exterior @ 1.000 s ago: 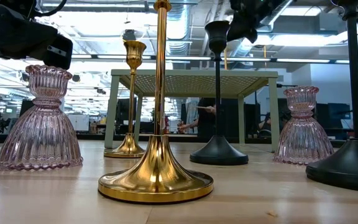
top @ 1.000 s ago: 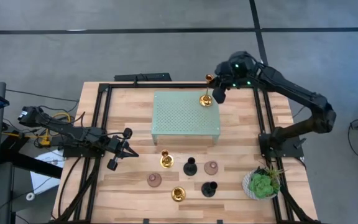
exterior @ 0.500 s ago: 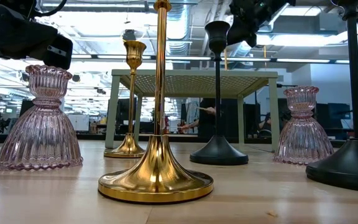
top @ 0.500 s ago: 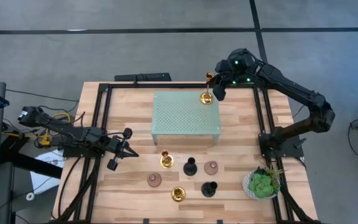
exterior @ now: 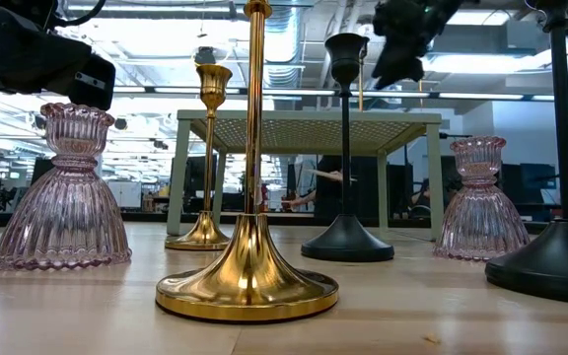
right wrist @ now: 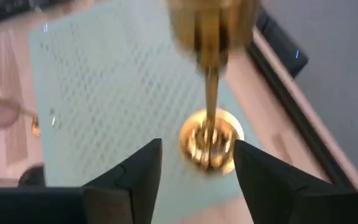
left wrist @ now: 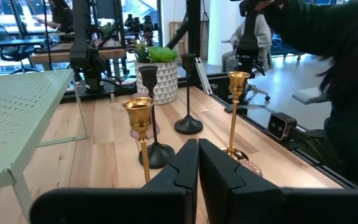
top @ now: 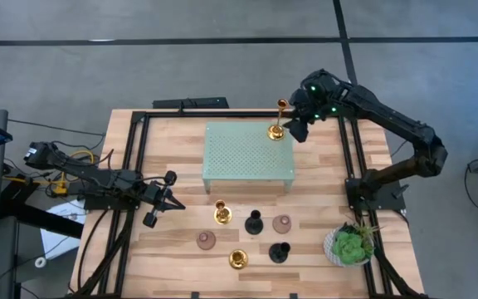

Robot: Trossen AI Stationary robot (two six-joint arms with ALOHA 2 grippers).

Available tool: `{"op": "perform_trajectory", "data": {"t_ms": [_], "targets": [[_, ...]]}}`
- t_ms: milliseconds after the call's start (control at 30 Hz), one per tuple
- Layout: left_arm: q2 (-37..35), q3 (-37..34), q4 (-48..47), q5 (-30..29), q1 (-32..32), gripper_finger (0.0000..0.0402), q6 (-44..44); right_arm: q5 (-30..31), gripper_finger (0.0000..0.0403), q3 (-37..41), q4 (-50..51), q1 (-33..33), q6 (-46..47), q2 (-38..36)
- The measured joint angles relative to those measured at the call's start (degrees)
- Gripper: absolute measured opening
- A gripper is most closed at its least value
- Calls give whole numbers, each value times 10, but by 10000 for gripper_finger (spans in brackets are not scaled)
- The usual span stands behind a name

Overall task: Pick & Place candle stick holders
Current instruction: Put the bottom black candle holder on the shelf

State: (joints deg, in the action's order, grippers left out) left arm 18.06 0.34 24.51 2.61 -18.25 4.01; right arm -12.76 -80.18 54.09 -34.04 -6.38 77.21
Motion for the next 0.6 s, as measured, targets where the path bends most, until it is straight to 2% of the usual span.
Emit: {"op": "perform_trajectory", "data": {"t_ms": [133,267,467,600], "targets": [[0,0,0,0,0,12,0,3,176,-15,65,6,-1,-8],[0,0,0,0,0,12,2,1,142,-15,87,30,-1,-36],[0,0,0,0,0,12,2,4,75,-4,58,103,-2,-120],[0,0,0,0,0,12,2,6,43,59,-4,166,25,-205]]}}
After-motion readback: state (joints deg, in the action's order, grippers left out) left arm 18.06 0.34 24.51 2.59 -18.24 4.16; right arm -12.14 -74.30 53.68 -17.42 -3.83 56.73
